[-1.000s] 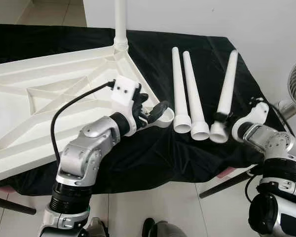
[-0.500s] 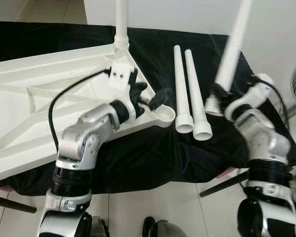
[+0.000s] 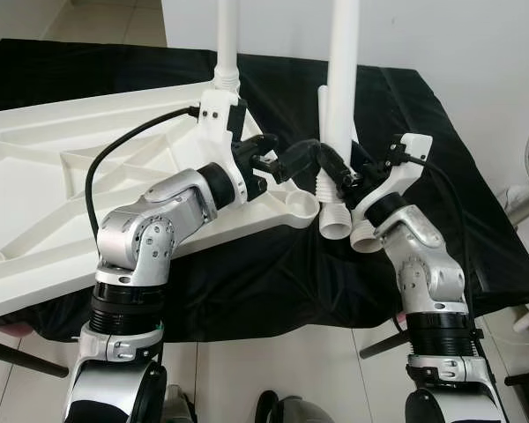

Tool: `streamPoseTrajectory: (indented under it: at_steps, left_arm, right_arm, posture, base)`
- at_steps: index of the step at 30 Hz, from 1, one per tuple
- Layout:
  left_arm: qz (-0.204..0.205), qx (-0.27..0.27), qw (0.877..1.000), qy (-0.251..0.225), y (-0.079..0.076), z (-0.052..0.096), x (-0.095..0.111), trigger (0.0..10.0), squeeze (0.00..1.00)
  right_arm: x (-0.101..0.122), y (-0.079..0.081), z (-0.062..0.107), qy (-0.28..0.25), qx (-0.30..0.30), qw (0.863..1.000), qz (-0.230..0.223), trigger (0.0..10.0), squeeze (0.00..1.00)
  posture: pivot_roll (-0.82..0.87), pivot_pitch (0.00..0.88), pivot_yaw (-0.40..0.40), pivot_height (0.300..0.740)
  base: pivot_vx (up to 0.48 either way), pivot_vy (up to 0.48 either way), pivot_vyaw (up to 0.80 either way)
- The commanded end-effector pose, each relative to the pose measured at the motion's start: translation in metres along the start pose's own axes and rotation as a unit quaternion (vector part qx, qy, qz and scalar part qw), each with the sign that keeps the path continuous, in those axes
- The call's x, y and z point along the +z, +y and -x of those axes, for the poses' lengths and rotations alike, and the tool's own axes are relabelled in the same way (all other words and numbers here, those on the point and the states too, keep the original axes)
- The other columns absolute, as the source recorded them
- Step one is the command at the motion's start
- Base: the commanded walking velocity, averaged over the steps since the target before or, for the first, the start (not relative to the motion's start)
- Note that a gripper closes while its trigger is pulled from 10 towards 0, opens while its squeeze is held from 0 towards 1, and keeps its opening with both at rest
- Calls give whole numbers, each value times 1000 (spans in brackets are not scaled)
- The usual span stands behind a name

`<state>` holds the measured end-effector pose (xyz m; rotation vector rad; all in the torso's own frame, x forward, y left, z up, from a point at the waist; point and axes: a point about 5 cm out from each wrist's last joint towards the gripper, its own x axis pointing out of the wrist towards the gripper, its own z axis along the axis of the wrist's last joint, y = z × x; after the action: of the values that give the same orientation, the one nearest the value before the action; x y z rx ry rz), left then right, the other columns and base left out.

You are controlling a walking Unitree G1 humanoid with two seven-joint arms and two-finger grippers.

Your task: Building children table

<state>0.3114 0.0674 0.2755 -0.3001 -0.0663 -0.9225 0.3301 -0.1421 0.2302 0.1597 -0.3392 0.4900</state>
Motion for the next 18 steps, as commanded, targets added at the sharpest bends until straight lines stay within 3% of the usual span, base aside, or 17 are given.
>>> streamPoseTrajectory:
  at_steps: [1, 8, 18]
  left_arm:
    - [7, -78, 997, 8, -10, -4, -2, 10000, 0]
    - [51, -99, 994, 8, -14, -10, -3, 10000, 0]
    - [52, -110, 993, 13, -11, -18, 1, 10000, 0]
  right_arm:
    - [3, 1, 3, -14, 4, 1000, 12, 10000, 0]
    - [-5, 14, 12, -25, 35, 999, 12, 10000, 0]
    - [-14, 40, 23, -5, 126, 992, 15, 10000, 0]
  posture:
    - [67, 83, -75, 740]
    - [43, 71, -50, 740]
    - [27, 77, -37, 740]
  base:
    - [0, 0, 0]
    - [0, 0, 0]
    - [0, 0, 0]
